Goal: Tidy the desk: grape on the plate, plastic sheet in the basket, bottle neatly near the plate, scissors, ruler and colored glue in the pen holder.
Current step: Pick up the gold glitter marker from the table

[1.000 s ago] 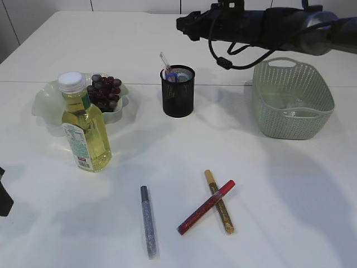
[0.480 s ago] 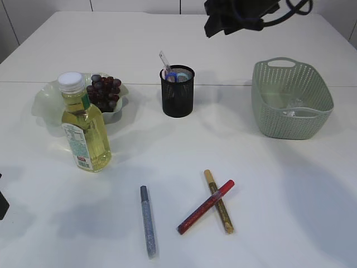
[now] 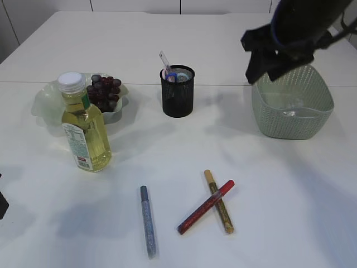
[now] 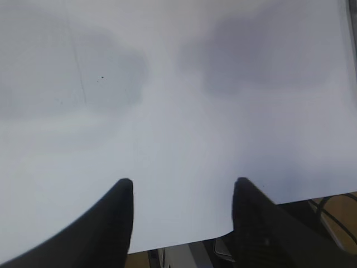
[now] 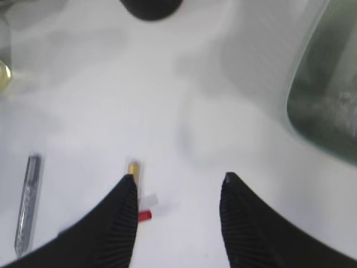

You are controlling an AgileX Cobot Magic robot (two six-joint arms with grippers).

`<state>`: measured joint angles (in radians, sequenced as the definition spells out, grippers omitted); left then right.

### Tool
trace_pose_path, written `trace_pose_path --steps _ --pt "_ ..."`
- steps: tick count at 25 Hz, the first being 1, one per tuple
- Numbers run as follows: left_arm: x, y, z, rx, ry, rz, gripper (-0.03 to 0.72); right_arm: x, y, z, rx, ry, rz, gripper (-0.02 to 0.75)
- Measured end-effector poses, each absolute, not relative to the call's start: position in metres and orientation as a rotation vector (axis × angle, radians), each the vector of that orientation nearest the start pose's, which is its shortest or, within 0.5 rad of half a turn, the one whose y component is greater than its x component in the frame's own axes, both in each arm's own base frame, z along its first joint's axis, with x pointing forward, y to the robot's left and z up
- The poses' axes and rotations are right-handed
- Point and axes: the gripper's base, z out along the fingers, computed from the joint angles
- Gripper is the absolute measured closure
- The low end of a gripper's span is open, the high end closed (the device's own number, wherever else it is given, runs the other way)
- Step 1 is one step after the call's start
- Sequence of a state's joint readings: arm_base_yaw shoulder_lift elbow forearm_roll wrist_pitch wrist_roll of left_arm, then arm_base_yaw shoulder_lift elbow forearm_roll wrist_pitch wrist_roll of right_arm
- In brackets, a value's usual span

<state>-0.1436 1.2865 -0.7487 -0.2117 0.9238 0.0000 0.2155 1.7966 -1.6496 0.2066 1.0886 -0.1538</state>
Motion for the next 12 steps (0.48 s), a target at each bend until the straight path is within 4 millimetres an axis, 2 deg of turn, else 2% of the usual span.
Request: trace_pose_path --steps 8,12 --pt "0.207 -0.045 0.228 0.047 2.943 -0.288 0.273 0.291 0.082 0.27 -0.209 2.921 0.342 0.353" --pt "0.208 -0.046 0.228 0.041 2.933 -0.295 0.273 0.269 0.087 0.254 -0.11 2.965 0.396 0.353"
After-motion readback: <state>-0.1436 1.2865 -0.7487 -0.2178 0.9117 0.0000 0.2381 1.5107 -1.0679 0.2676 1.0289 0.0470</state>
